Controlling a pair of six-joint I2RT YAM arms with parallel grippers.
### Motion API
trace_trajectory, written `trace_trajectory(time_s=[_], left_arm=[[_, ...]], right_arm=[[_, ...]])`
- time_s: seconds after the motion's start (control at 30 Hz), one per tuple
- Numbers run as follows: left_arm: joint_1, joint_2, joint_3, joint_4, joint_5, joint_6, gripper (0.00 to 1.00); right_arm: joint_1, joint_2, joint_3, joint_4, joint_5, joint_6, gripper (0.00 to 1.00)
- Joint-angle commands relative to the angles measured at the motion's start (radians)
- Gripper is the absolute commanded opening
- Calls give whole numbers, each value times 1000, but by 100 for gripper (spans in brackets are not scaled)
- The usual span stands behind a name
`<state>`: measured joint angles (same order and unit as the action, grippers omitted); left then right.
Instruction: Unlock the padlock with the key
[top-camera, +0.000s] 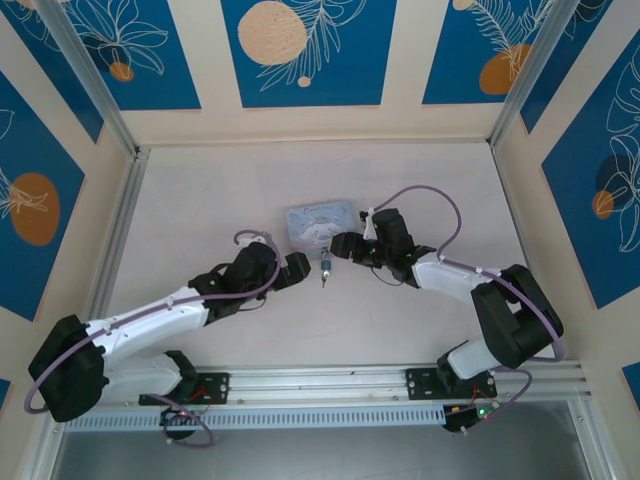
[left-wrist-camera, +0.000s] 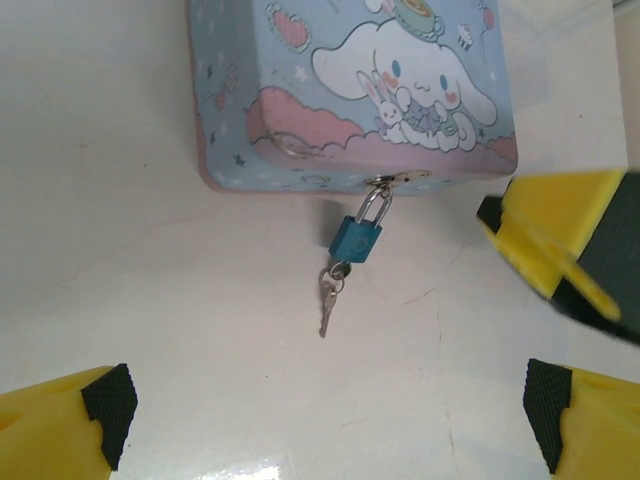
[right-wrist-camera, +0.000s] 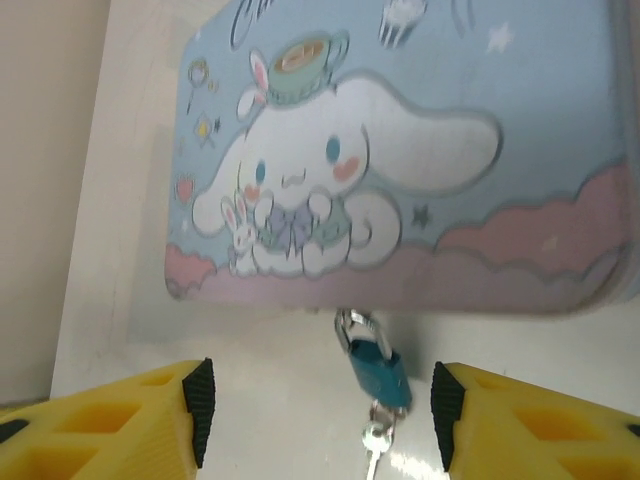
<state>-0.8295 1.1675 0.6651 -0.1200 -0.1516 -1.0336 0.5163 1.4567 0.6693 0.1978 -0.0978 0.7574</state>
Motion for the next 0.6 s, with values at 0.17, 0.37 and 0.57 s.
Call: trace_trajectory(time_s=[0.17,0.37,0.57], left_arm=[[9,89,92,-51,-23,89,100],[19,121,103,-43,-11,82,100],[26,124,93,-28,-1,69,100]], right_arm=[[33,-11,-137,79,-8,-26,53],[82,71,-83,55,38,-74,52],[105,145,-22,34,68,-93,51]])
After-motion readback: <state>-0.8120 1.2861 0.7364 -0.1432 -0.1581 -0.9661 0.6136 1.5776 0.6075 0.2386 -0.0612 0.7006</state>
